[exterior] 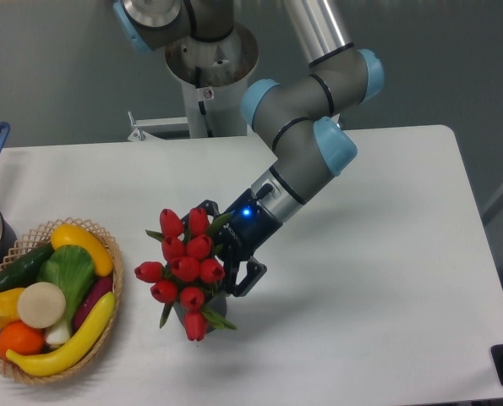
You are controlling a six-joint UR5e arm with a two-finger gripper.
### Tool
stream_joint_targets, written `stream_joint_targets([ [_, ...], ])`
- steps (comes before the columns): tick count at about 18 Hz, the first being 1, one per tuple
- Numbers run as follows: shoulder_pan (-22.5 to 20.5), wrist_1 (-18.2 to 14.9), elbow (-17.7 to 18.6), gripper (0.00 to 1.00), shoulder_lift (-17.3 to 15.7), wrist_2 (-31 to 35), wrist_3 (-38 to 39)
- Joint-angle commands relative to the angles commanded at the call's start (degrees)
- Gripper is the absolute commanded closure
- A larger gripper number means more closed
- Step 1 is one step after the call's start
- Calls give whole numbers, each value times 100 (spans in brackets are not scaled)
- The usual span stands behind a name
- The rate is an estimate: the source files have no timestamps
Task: Pick up the flowers from the vase
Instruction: 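Lower the gripper around the tulip stems and close on them, then lift the gripped tulips straight up out of the vase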
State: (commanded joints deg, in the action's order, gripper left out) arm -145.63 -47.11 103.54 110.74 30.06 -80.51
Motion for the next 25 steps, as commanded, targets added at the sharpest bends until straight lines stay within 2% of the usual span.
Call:
stream_joint_targets([
  [2,0,0,-9,30,-26,0,9],
  [6,-9,0,26,54,-62,0,61],
  [10,-9,0,35,64,-70,0,158],
  [18,-61,0,-44,65,-141,9,509],
  [25,-150,0,-167,63,-509,-105,1115],
])
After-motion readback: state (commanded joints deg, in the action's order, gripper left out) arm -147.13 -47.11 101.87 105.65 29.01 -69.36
